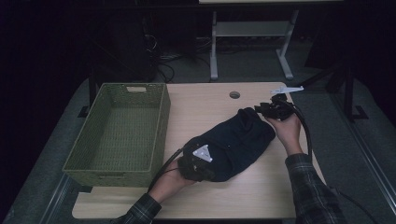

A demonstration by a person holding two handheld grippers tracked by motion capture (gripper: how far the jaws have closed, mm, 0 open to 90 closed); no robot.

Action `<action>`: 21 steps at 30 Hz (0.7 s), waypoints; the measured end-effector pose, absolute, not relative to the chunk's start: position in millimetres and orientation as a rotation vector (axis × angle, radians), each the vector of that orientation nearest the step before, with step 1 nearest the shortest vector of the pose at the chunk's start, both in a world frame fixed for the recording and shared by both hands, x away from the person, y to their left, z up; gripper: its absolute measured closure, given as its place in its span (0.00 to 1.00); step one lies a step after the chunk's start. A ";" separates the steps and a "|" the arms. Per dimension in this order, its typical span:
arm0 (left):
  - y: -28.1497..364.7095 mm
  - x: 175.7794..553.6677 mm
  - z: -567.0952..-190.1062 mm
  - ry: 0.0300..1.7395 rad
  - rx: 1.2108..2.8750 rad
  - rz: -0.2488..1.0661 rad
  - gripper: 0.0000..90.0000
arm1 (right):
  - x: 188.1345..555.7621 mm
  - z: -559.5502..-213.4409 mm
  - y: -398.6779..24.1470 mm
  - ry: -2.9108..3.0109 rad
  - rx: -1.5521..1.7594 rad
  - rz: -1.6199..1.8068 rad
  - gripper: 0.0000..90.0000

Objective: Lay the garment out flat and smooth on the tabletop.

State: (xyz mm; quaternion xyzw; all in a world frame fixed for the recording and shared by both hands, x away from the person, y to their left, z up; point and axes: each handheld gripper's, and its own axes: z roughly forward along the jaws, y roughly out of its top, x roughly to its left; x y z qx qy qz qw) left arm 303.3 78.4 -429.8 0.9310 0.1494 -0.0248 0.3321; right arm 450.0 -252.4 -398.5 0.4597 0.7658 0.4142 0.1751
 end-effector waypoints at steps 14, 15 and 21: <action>87.3 321.0 -403.9 0.474 2.359 0.030 0.81 | 393.5 -392.6 -256.4 2.258 1.222 1.202 0.96; 87.1 323.3 -401.0 0.496 2.341 0.041 0.87 | 387.8 -393.0 -255.7 2.261 1.203 1.203 0.99; 81.6 345.3 -391.2 0.576 2.339 0.126 1.00 | 360.7 -399.2 -248.7 2.305 1.169 1.240 1.00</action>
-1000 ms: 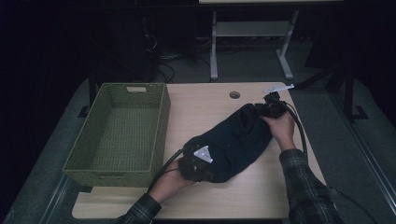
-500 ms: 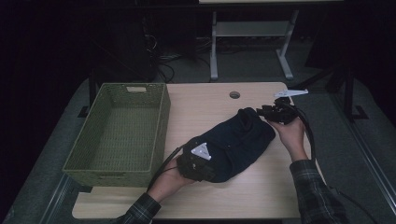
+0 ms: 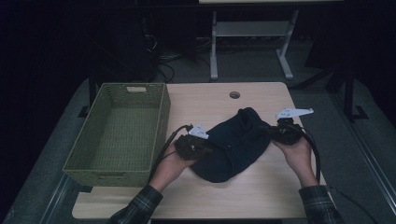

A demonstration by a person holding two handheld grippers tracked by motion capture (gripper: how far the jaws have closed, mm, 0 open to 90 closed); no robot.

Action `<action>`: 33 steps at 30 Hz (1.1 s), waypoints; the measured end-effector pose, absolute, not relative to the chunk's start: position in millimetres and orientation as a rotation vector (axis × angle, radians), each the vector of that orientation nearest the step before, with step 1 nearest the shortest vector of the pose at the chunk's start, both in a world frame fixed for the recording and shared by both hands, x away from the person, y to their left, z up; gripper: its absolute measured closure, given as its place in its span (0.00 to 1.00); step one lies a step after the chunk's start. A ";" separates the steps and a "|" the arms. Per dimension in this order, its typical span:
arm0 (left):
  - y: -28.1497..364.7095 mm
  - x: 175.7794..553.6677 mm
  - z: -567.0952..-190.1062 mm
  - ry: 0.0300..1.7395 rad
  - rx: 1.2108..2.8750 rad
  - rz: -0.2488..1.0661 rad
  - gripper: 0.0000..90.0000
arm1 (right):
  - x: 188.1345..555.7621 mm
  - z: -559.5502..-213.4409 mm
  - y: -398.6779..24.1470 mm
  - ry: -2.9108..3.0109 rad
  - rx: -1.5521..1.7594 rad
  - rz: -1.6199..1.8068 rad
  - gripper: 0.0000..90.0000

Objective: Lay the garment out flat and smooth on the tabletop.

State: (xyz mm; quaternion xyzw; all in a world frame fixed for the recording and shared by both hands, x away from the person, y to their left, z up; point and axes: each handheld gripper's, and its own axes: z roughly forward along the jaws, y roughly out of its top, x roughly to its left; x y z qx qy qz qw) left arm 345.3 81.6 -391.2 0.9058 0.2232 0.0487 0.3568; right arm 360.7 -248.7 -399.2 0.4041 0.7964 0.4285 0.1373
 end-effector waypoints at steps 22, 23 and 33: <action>38.2 441.5 -437.8 0.776 2.379 0.167 1.00 | 294.7 -455.4 -198.3 2.517 1.080 1.210 1.00; 36.6 442.6 -441.1 0.778 2.391 0.171 1.00 | 294.7 -458.0 -196.2 2.526 1.082 1.196 1.00; 35.3 445.0 -452.3 0.796 2.440 0.156 1.00 | 296.9 -469.5 -185.2 2.567 1.071 1.148 1.00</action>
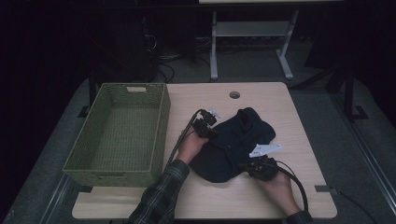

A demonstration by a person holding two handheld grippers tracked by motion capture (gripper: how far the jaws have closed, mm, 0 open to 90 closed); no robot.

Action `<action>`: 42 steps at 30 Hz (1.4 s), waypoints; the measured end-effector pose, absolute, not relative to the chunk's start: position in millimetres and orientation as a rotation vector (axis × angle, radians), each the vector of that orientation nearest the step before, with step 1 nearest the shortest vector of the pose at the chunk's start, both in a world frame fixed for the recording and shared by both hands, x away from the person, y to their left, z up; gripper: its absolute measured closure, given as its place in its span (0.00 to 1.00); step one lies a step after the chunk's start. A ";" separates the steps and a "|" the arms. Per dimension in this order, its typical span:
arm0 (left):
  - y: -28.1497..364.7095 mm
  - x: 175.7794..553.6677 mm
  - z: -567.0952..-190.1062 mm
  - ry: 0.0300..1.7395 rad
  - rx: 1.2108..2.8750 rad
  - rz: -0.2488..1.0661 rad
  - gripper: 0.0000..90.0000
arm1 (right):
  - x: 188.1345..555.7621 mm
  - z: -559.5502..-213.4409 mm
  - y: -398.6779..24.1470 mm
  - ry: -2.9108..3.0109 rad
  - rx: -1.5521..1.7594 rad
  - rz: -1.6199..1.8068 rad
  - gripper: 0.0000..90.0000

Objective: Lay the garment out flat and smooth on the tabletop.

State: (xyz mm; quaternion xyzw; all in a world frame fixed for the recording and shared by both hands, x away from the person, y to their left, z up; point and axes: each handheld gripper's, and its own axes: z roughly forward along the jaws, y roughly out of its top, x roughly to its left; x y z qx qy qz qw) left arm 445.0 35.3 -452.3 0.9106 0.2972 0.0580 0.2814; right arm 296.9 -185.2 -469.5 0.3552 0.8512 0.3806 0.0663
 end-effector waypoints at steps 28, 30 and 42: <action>59.9 384.9 -450.7 0.723 2.475 0.033 1.00 | 299.0 -467.8 -218.2 2.499 1.149 1.053 1.00; 61.3 378.3 -451.6 0.723 2.460 0.010 1.00 | 299.5 -467.6 -220.8 2.492 1.153 1.042 1.00; 65.5 342.6 -452.4 0.649 2.463 -0.053 1.00 | 292.8 -467.3 -228.0 2.494 1.160 1.041 1.00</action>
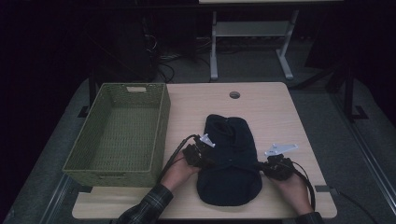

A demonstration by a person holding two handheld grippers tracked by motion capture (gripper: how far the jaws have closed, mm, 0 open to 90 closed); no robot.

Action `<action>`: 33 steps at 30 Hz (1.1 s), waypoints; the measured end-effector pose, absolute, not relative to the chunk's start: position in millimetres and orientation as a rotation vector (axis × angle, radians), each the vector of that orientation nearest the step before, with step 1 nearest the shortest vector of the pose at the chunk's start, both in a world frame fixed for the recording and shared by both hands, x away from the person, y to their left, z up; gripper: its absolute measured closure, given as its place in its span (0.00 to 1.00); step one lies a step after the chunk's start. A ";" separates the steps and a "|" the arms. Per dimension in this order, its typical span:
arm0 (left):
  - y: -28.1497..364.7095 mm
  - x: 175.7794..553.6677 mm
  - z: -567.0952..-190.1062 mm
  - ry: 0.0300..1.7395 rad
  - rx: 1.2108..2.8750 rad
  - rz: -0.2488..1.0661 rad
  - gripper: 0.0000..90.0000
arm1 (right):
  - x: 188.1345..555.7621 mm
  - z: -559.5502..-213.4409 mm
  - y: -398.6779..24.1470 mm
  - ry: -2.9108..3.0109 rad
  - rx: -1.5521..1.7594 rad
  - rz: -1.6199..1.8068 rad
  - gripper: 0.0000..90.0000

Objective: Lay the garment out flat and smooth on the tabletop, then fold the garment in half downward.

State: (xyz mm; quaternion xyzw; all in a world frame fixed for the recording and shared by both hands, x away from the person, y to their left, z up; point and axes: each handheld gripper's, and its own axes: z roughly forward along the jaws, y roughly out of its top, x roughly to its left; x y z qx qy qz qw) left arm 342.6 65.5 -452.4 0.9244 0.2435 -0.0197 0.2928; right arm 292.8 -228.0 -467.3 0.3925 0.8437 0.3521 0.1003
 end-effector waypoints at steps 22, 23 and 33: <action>72.3 310.1 -452.9 0.587 2.466 -0.069 1.00 | 254.6 -465.7 -223.1 2.548 1.083 1.036 1.00; 72.1 309.9 -452.9 0.589 2.465 -0.069 1.00 | 254.2 -465.7 -223.3 2.550 1.083 1.037 1.00; 74.5 313.5 -448.5 0.599 2.458 -0.055 0.91 | 257.0 -462.9 -226.1 2.552 1.101 1.072 0.87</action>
